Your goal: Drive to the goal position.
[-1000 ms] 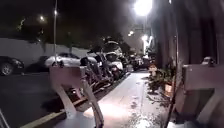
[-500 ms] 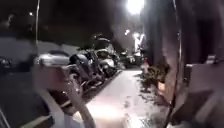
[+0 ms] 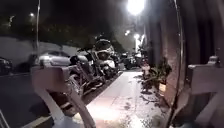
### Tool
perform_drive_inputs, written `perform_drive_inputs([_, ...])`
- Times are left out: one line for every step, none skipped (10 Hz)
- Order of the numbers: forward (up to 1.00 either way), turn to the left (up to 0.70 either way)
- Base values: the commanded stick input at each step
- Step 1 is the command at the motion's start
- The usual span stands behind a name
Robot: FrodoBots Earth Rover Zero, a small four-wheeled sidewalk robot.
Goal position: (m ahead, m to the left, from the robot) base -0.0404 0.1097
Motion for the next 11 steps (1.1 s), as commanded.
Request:
perform_drive_inputs([0.0,0.0])
perform_drive_inputs([0.0,-0.45])
perform_drive_inputs([0.0,-0.45])
perform_drive_inputs([0.0,-0.45])
perform_drive_inputs([0.0,-0.45])
perform_drive_inputs([0.0,-0.31])
perform_drive_inputs([0.0,0.0])
perform_drive_inputs([0.0,0.0])
perform_drive_inputs([0.0,0.0])
perform_drive_inputs([0.0,0.0])
perform_drive_inputs([0.0,0.0])
